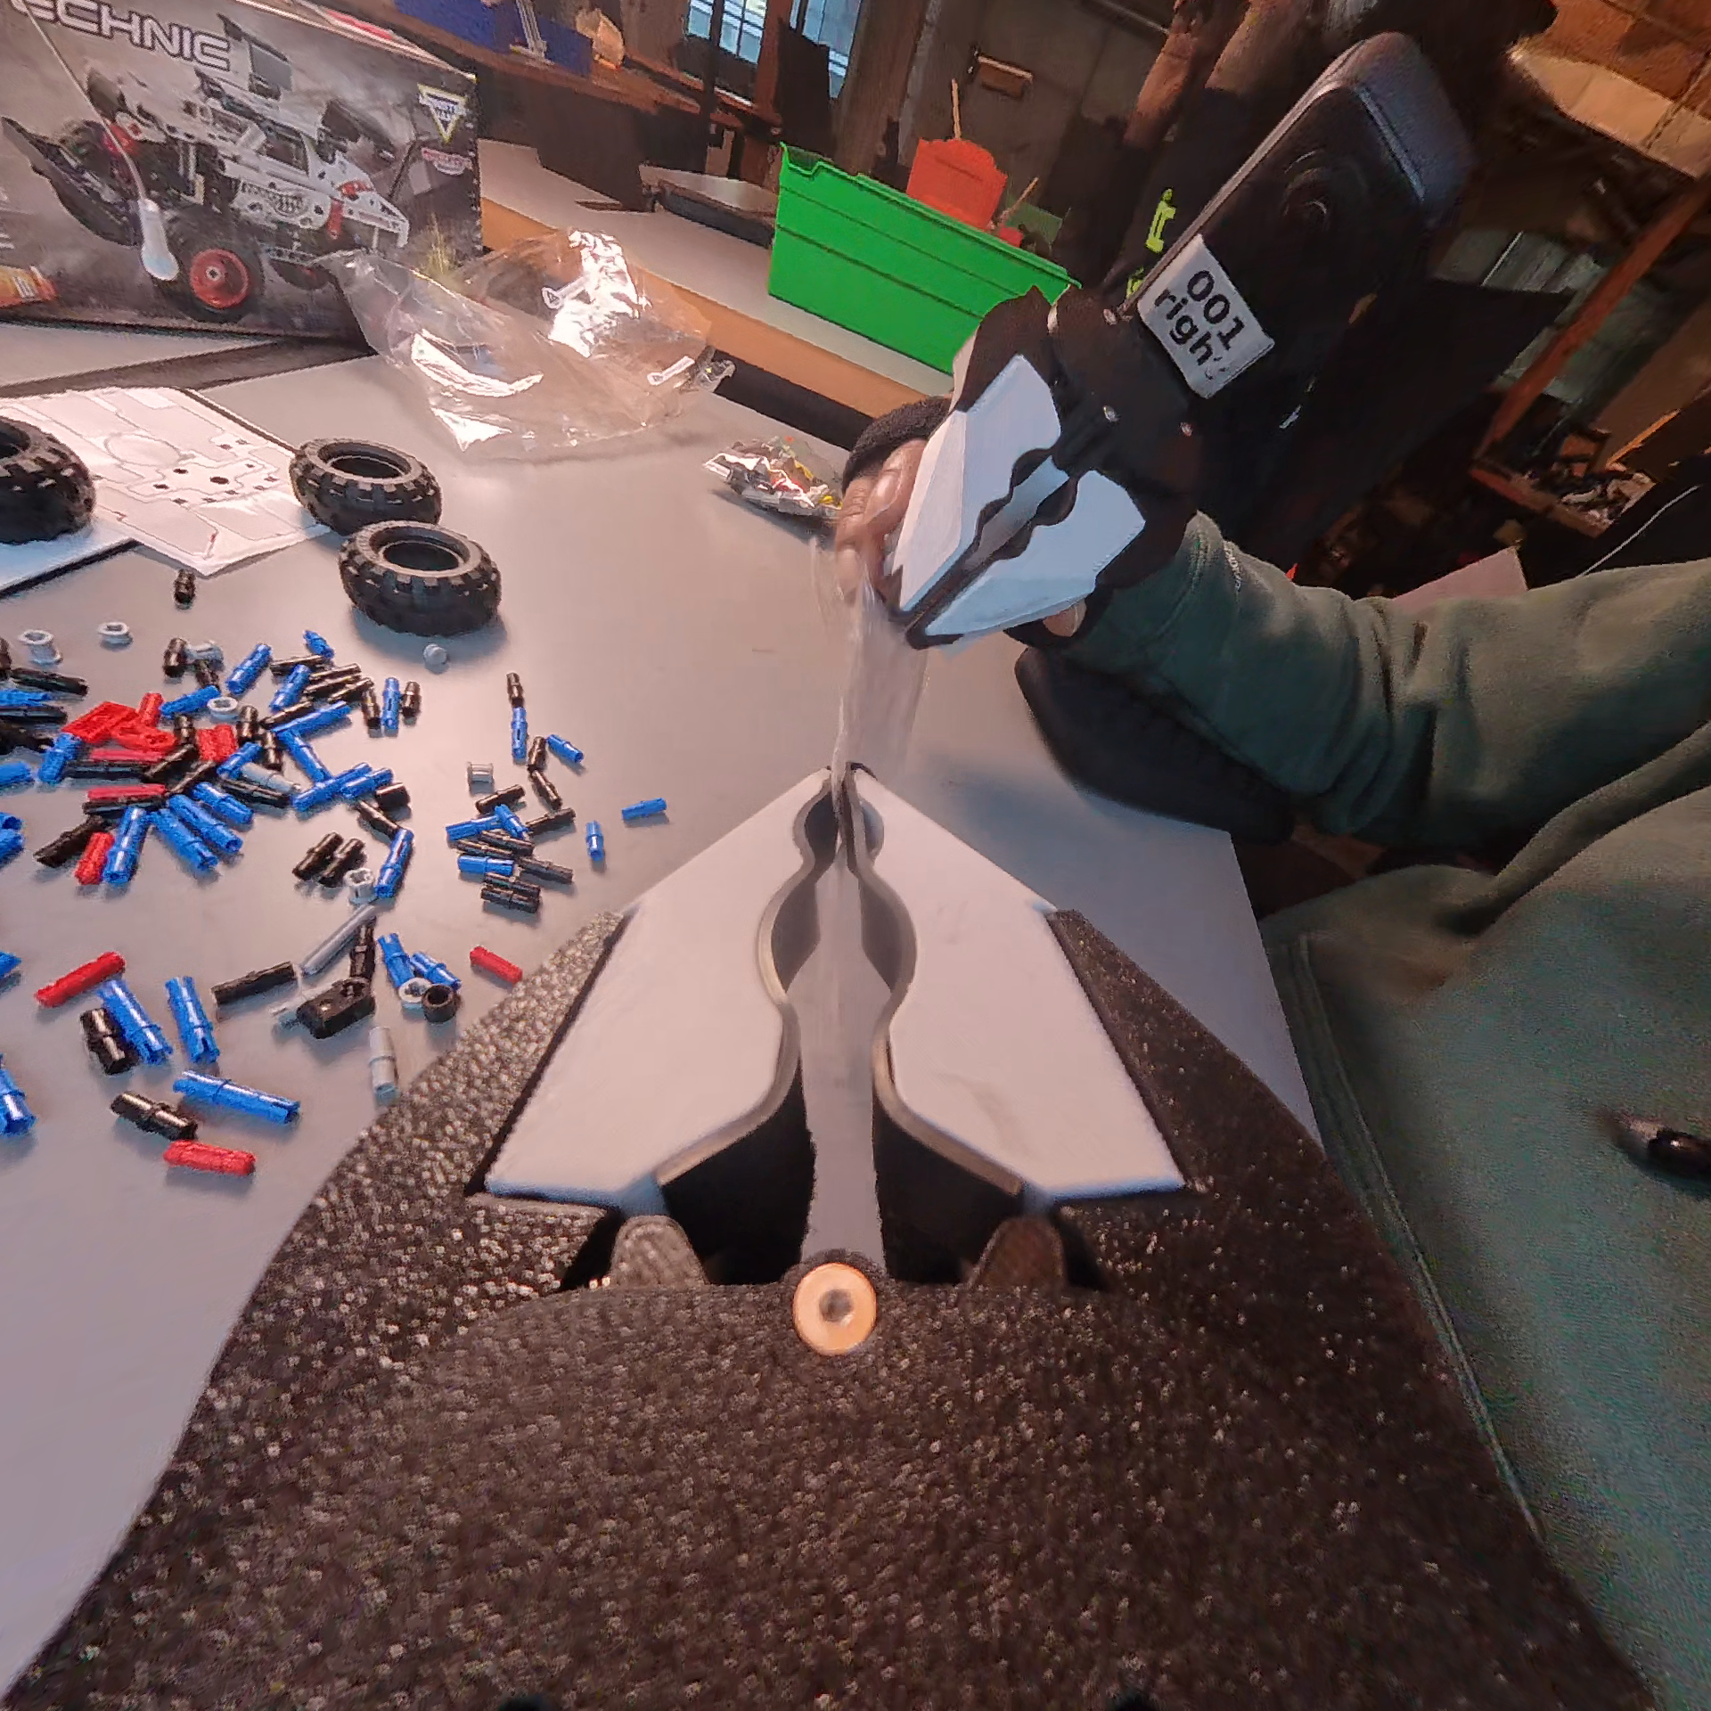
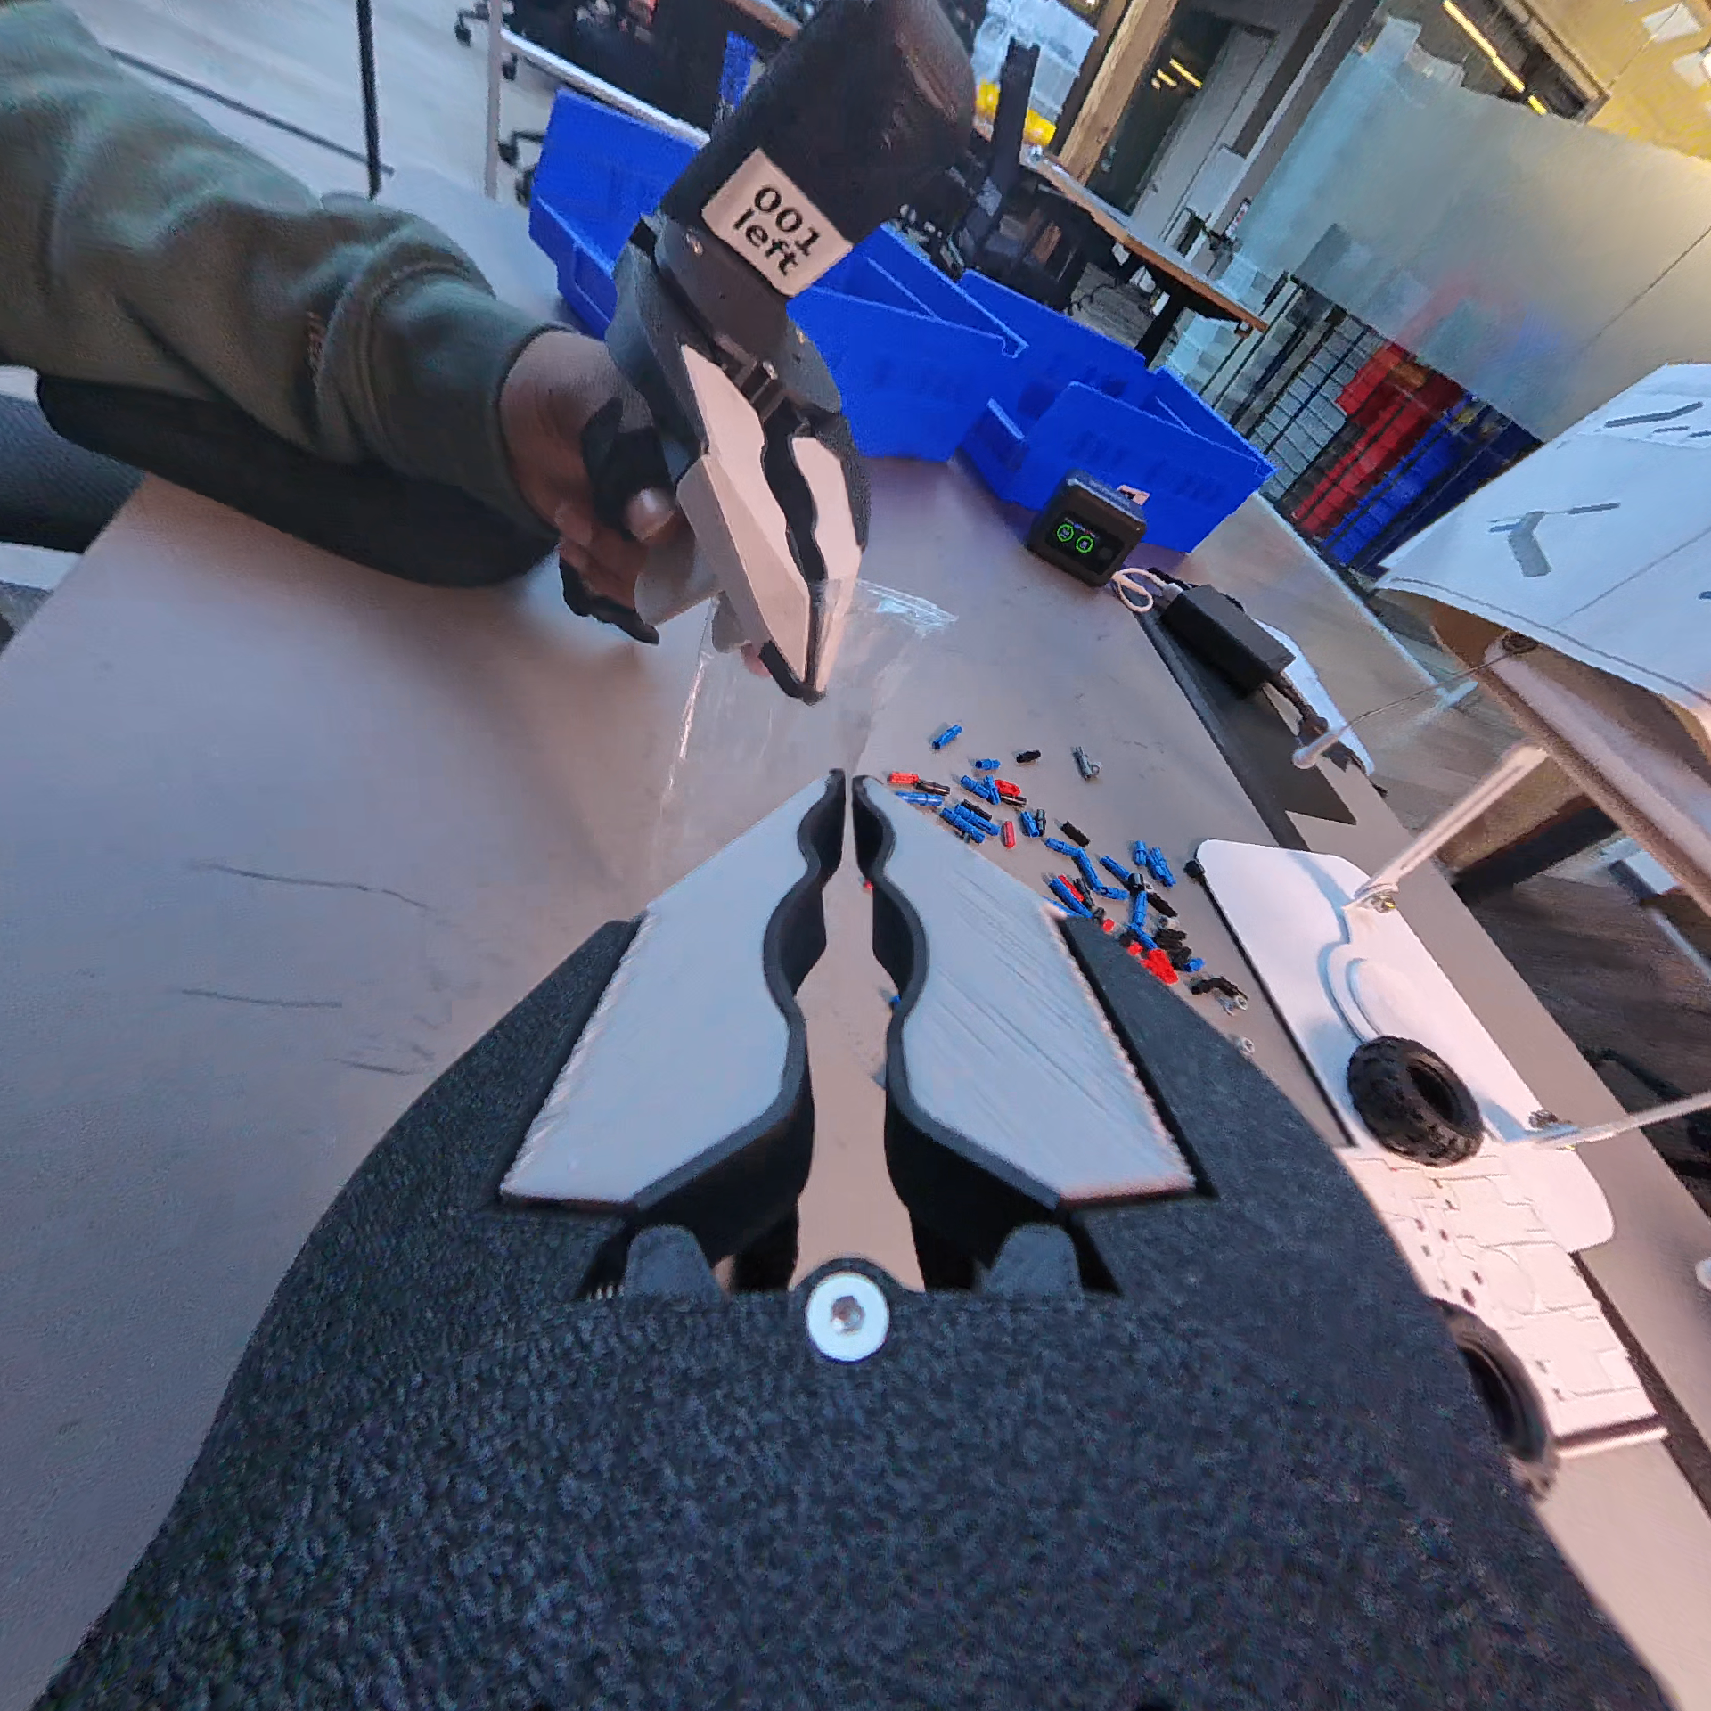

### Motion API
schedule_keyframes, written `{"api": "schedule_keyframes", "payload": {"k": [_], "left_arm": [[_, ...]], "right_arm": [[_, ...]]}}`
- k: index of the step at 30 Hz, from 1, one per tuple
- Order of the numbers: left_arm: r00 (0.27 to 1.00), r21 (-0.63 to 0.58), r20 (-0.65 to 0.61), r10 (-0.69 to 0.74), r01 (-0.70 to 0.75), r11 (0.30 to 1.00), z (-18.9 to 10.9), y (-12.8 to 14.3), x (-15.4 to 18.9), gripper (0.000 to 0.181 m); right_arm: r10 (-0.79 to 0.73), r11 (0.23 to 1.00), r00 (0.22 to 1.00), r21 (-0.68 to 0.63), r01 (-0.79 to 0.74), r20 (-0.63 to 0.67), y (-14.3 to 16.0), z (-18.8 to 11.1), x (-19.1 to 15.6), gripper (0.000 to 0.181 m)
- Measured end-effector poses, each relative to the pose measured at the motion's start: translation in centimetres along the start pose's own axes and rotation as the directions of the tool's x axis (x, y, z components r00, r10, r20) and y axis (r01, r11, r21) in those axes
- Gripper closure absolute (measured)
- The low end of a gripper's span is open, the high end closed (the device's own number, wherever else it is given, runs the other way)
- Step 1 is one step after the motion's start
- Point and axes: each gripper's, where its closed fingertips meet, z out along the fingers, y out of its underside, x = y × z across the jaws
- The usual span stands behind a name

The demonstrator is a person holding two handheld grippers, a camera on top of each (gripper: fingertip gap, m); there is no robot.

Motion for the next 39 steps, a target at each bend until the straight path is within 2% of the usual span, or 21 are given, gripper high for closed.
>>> {"api": "schedule_keyframes", "payload": {"k": [2,6,16,23,27,29,30,33,37,39], "left_arm": [[1.000,-0.006,0.007,-0.012,0.012,1.000,-0.1,0.2,-0.2,0.181],[1.000,-0.020,-0.003,-0.017,0.017,1.000,0.0,0.5,-0.2,0.181],[0.999,-0.035,-0.034,-0.020,0.018,0.999,0.3,0.8,0.4,0.181],[0.999,-0.022,-0.034,-0.014,0.014,1.000,0.1,0.5,0.5,0.181],[0.999,-0.018,-0.042,-0.006,0.005,1.000,0.2,0.4,0.7,0.181],[0.999,-0.022,-0.045,0.007,-0.008,1.000,0.3,0.5,0.9,0.181],[0.999,-0.028,-0.046,0.011,-0.012,1.000,0.4,0.6,1.0,0.181],[0.998,-0.039,-0.051,0.019,-0.021,0.999,0.6,1.0,1.1,0.179],[0.996,0.023,-0.088,-0.024,0.026,0.999,0.1,-0.1,1.2,0.141],[0.992,0.050,-0.121,-0.042,0.048,0.998,-0.3,-0.6,1.4,0.139]], "right_arm": [[0.023,0.999,0.999,0.022,-0.023,0.023,-0.2,-0.2,-0.3,0.179],[-0.020,1.000,1.000,-0.022,0.020,0.014,0.7,0.5,-0.7,0.167],[0.045,0.998,0.999,-0.053,-0.043,0.025,1.8,1.0,-0.5,0.161],[0.129,0.989,0.970,-0.095,-0.111,0.208,2.3,1.2,-3.7,0.167],[0.193,0.979,0.960,-0.102,-0.175,0.202,2.4,1.9,-3.5,0.161],[0.219,0.974,0.944,-0.118,-0.195,0.247,2.6,2.0,-4.4,0.174],[0.217,0.975,0.938,-0.111,-0.193,0.271,2.5,2.1,-4.9,0.181],[0.223,0.975,0.932,-0.074,-0.211,0.284,1.6,2.2,-5.2,0.181],[0.314,0.924,0.916,0.141,-0.355,0.250,-1.9,0.5,-2.0,0.181],[0.375,0.866,0.887,0.240,-0.439,0.269,-3.4,-1.0,-0.3,0.181]]}}
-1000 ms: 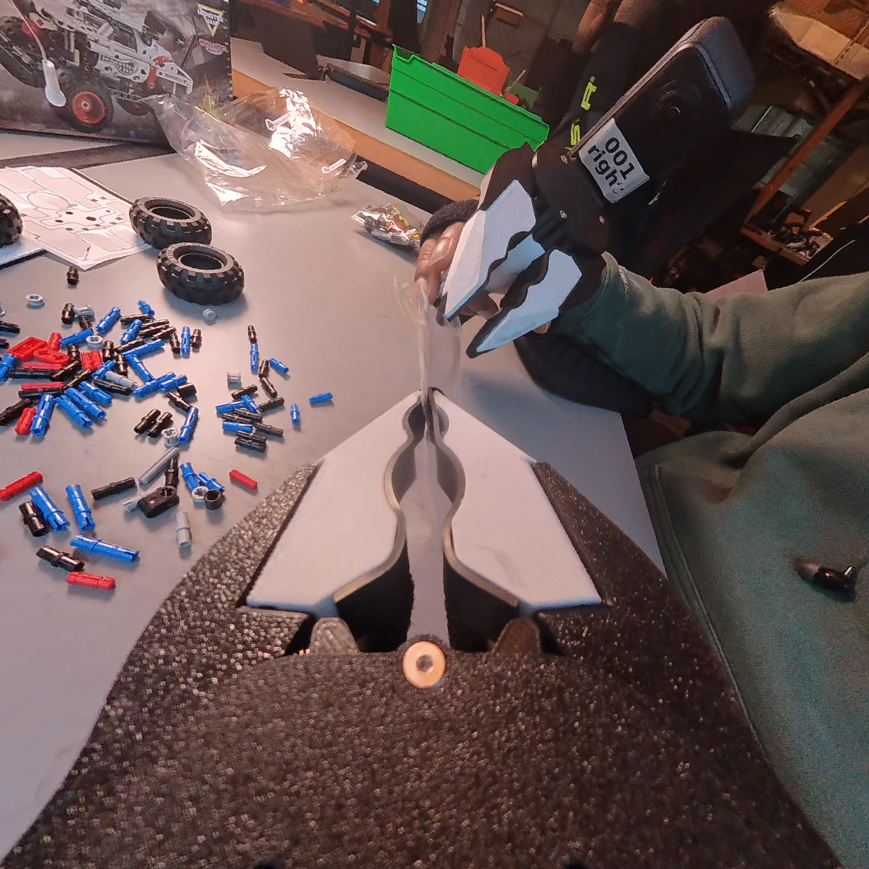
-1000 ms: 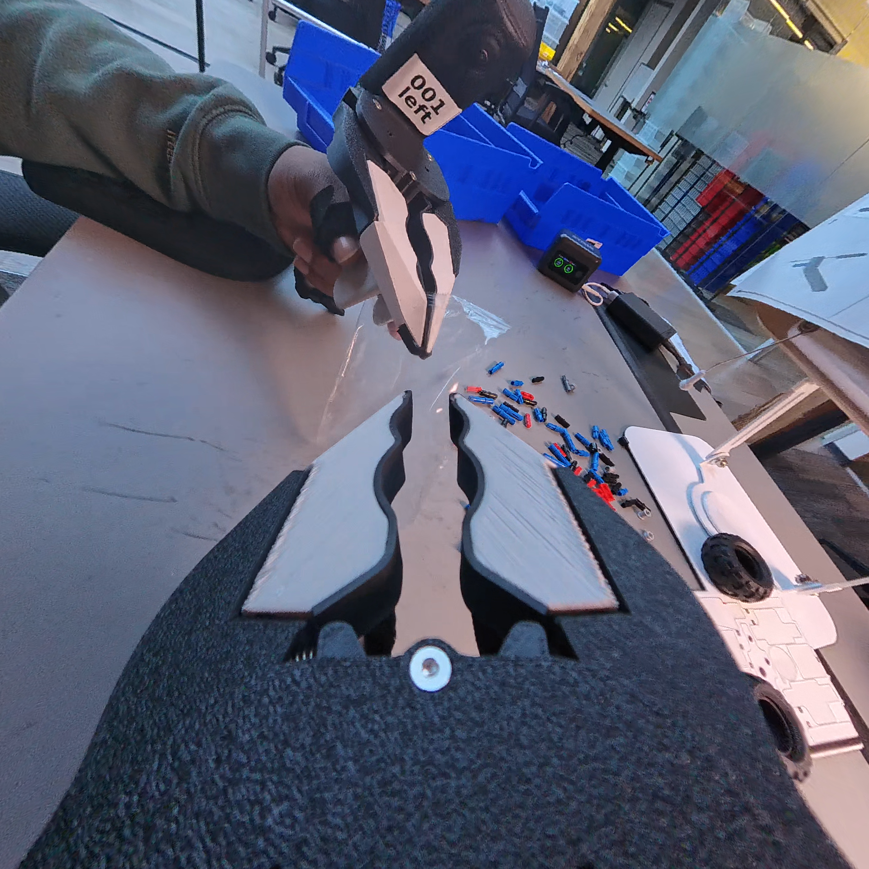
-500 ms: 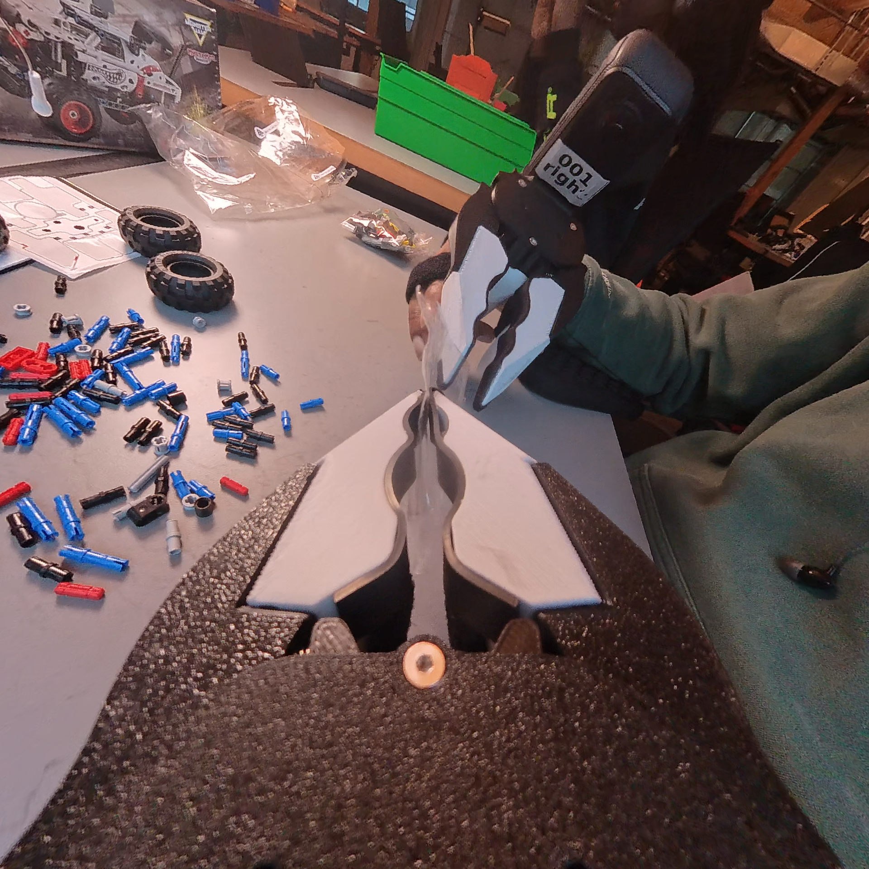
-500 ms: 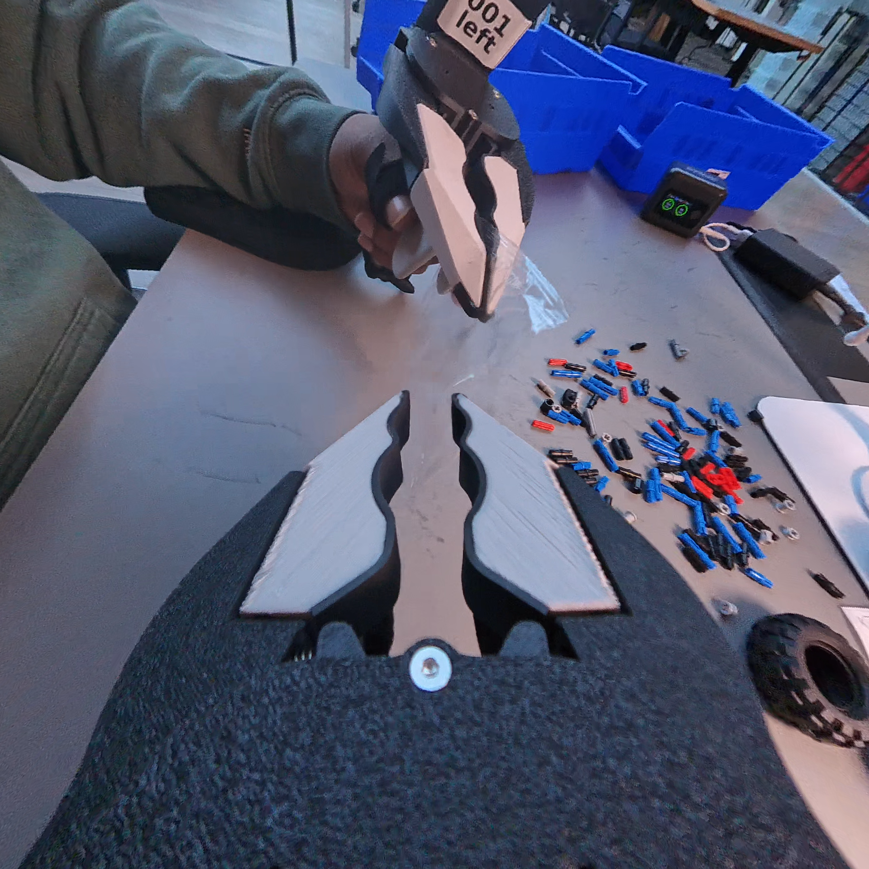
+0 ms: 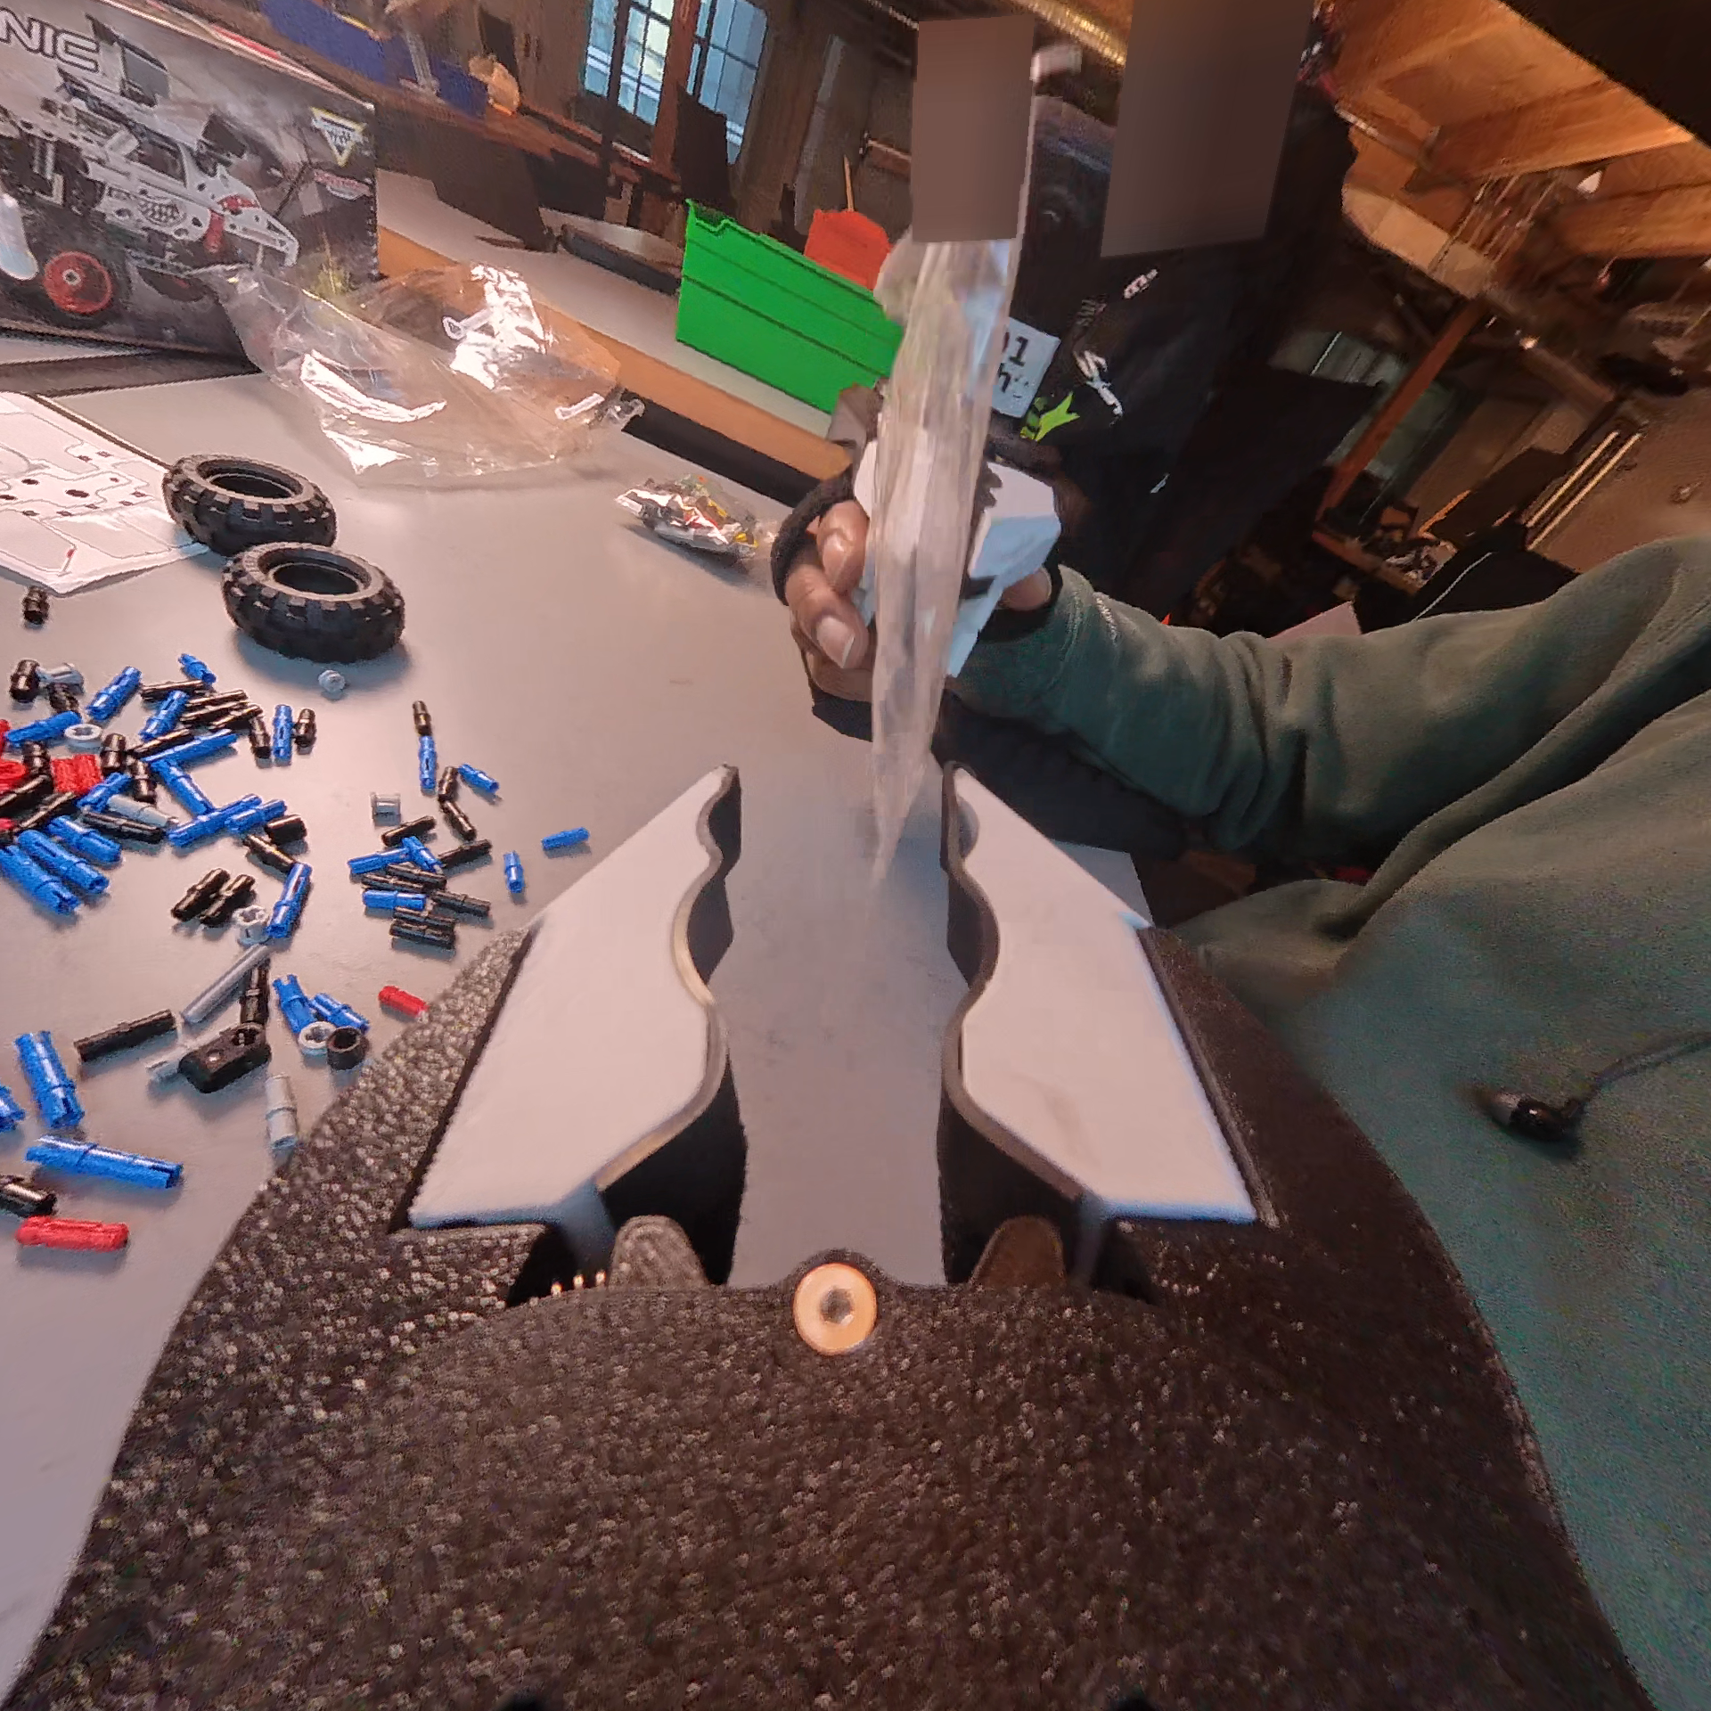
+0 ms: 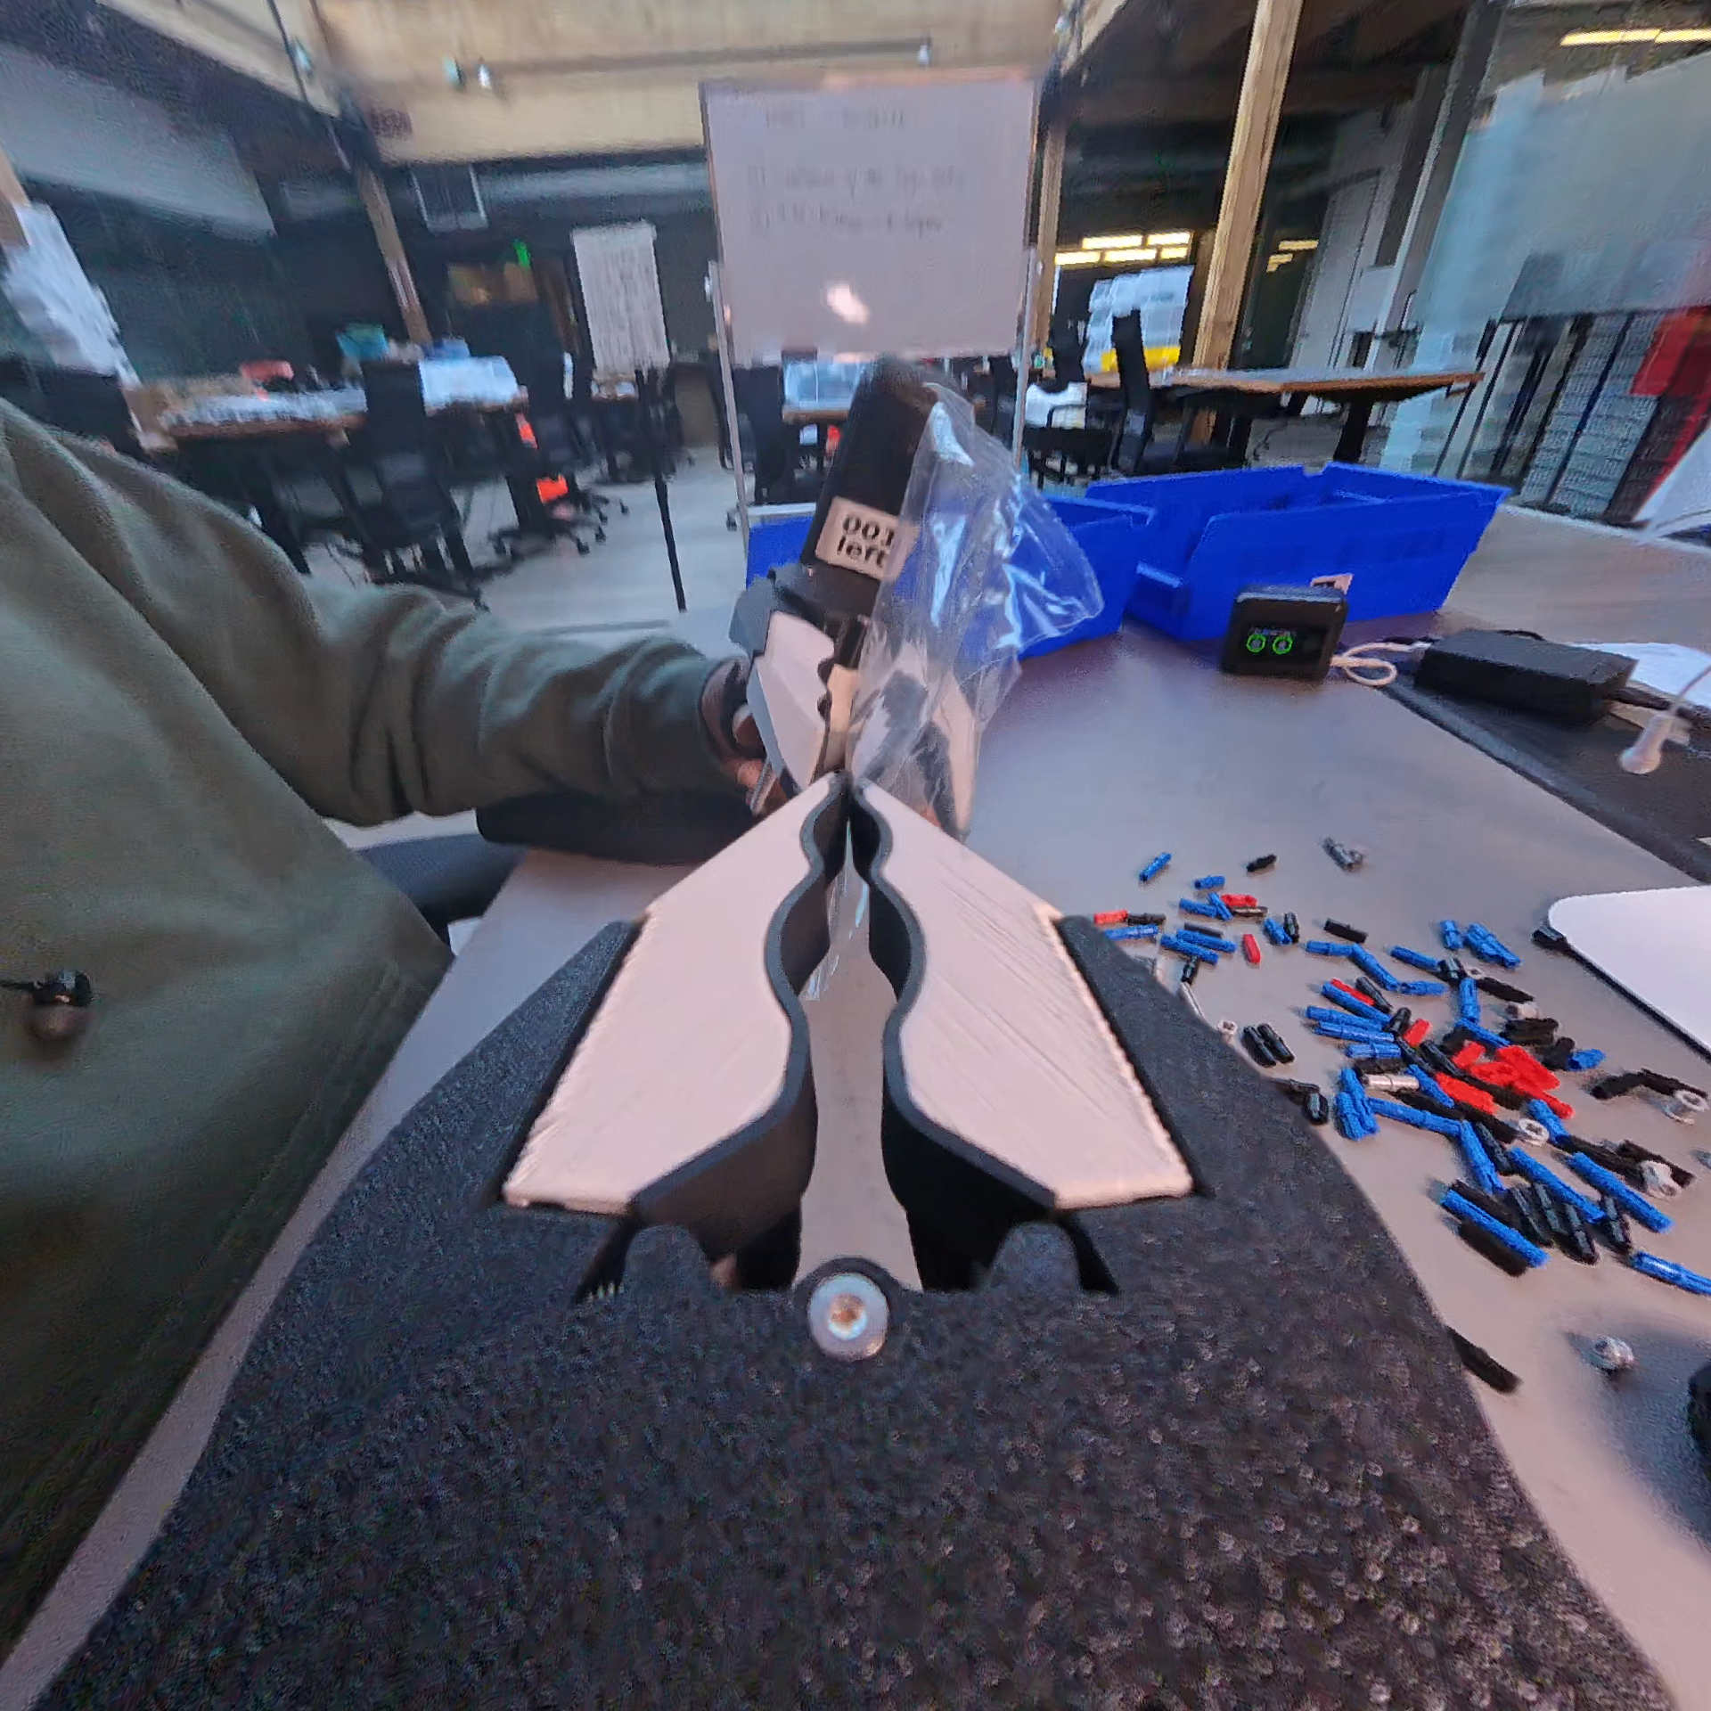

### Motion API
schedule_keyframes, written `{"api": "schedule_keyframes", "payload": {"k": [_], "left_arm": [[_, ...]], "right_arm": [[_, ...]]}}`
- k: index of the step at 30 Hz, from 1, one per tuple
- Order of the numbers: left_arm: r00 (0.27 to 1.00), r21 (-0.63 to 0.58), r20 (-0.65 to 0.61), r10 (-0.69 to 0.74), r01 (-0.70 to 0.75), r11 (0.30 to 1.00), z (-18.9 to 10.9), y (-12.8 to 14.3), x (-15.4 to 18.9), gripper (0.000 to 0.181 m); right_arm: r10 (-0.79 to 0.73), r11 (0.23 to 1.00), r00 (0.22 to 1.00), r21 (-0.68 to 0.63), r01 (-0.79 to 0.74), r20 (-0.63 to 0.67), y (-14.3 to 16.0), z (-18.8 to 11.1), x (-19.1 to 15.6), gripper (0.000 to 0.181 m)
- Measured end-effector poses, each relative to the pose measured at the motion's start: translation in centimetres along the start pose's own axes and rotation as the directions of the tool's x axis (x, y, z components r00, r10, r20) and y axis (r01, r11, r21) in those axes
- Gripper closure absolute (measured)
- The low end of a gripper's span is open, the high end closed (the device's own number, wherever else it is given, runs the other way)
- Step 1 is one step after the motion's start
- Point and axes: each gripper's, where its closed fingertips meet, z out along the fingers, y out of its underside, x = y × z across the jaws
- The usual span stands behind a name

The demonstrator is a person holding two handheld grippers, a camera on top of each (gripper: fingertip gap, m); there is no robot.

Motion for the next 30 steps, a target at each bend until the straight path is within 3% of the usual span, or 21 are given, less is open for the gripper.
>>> {"api": "schedule_keyframes", "payload": {"k": [5,7,12,16,19,22,26,28,29,30], "left_arm": [[0.994,0.016,0.046,0.100,-0.101,0.995,0.0,-0.7,0.3,0.155],[0.994,0.047,0.032,0.108,-0.110,0.993,-0.1,-1.3,0.8,0.178],[0.997,0.075,0.046,0.056,-0.060,0.995,-0.7,-1.8,0.4,0.181],[0.998,0.107,0.055,0.039,-0.045,0.993,-1.3,-2.6,0.1,0.180],[0.999,0.200,-0.015,-0.035,0.037,0.979,-2.6,-4.2,0.5,0.147],[0.986,0.248,-0.138,-0.092,0.124,0.961,-3.4,-5.2,1.5,0.117],[0.988,0.131,-0.138,-0.075,0.093,0.987,-1.8,-3.3,2.1,0.103],[1.000,0.090,0.003,-0.009,0.009,0.996,-1.0,-2.7,1.0,0.100],[0.981,0.040,0.159,0.113,-0.121,0.992,-1.0,-2.4,-0.4,0.094],[0.906,-0.061,0.307,0.291,-0.287,0.956,-1.3,-2.2,-1.7,0.090]], "right_arm": [[0.133,0.985,0.990,0.105,-0.138,0.050,-1.6,-0.8,0.1,0.181],[0.148,0.984,0.980,0.078,-0.159,0.131,-1.0,-0.2,-1.3,0.181],[0.155,0.987,0.932,-0.013,-0.160,0.326,0.3,0.9,-5.3,0.181],[0.106,0.994,0.979,0.007,-0.109,0.172,0.2,1.1,-2.8,0.181],[0.021,0.998,1.000,-0.055,-0.020,0.016,1.4,0.6,-0.2,0.181],[0.031,0.996,0.999,-0.082,-0.032,-0.021,2.2,0.2,0.8,0.181],[0.048,0.993,0.998,-0.111,-0.050,-0.029,2.8,0.6,1.0,0.181],[0.015,0.984,0.995,-0.177,-0.033,-0.101,3.7,0.9,1.8,0.181],[0.034,0.980,0.992,-0.193,-0.057,-0.120,4.0,1.0,2.0,0.181],[0.093,0.972,0.987,-0.205,-0.119,-0.132,4.2,1.1,2.0,0.181]]}}
